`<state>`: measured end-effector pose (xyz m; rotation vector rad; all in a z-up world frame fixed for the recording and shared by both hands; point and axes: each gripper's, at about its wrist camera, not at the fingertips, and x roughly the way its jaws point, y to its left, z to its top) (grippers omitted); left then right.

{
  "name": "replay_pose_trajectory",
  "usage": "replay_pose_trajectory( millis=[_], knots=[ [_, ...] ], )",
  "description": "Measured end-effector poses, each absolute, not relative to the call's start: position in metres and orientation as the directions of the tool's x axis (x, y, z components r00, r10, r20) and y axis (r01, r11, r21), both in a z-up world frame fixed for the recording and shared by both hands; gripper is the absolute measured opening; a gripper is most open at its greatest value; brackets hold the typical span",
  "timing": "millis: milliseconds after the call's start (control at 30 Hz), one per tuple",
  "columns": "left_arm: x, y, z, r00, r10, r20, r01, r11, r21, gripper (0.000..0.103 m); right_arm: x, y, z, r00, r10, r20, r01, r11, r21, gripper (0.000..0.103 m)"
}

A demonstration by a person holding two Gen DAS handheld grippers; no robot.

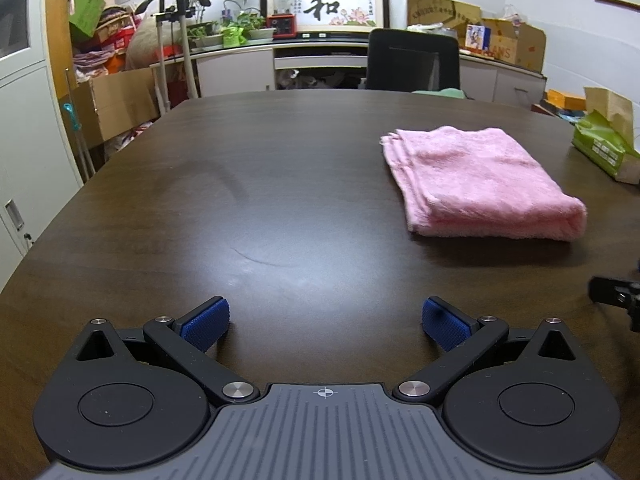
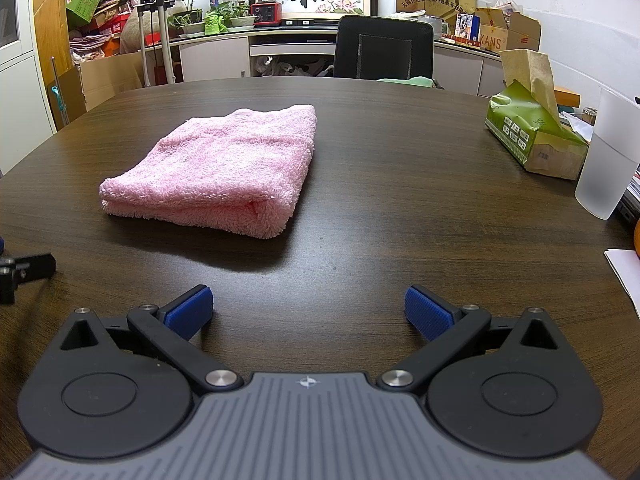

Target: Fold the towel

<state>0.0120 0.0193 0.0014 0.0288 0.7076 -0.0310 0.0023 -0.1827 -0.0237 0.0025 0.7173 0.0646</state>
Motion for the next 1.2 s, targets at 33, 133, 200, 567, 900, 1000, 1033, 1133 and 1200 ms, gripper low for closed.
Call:
replay_pose_trajectory(
  millis=[33, 133, 200, 567, 900, 1000, 1033, 1133, 1200],
  knots=[
    [0.014, 0.021, 0.001, 0.76, -0.014, -0.65, 0.032, 0.999, 0.016, 0.103, 0.002, -0.183, -0.024, 0.752, 0.06, -0.657, -0.058, 0.998, 0.024, 0.103],
    [0.022, 0.034, 0.001, 0.761, 0.005, -0.649, 0.007, 1.0, 0.017, 0.103, 0.003, -0.183, -0.024, 0.752, 0.06, -0.657, -0.058, 0.998, 0.024, 0.103],
    [0.025, 0.041, 0.001, 0.762, 0.012, -0.648, -0.002, 1.0, 0.017, 0.103, 0.003, -0.183, -0.024, 0.752, 0.06, -0.657, -0.058, 0.998, 0.024, 0.103],
    [0.04, 0.11, 0.004, 0.764, 0.141, -0.629, -0.141, 0.989, 0.05, 0.103, 0.003, -0.183, -0.024, 0.752, 0.059, -0.657, -0.057, 0.998, 0.024, 0.103],
    [0.04, 0.172, 0.008, 0.739, 0.215, -0.639, -0.259, 0.966, 0.025, 0.103, 0.005, -0.183, -0.024, 0.752, 0.057, -0.657, -0.055, 0.998, 0.024, 0.103],
    [0.04, 0.179, 0.008, 0.729, 0.229, -0.645, -0.28, 0.96, 0.025, 0.103, 0.005, -0.183, -0.024, 0.752, 0.057, -0.657, -0.054, 0.998, 0.024, 0.103],
    [0.04, 0.18, 0.008, 0.729, 0.233, -0.643, -0.284, 0.959, 0.026, 0.103, 0.005, -0.183, -0.024, 0.752, 0.057, -0.657, -0.054, 0.998, 0.024, 0.103],
    [0.04, 0.182, 0.008, 0.727, 0.236, -0.645, -0.291, 0.956, 0.022, 0.103, 0.005, -0.183, -0.024, 0.752, 0.057, -0.657, -0.054, 0.998, 0.024, 0.103],
    [0.04, 0.182, 0.008, 0.727, 0.234, -0.645, -0.29, 0.957, 0.02, 0.103, 0.005, -0.183, -0.024, 0.752, 0.057, -0.657, -0.054, 0.998, 0.024, 0.103]
  ],
)
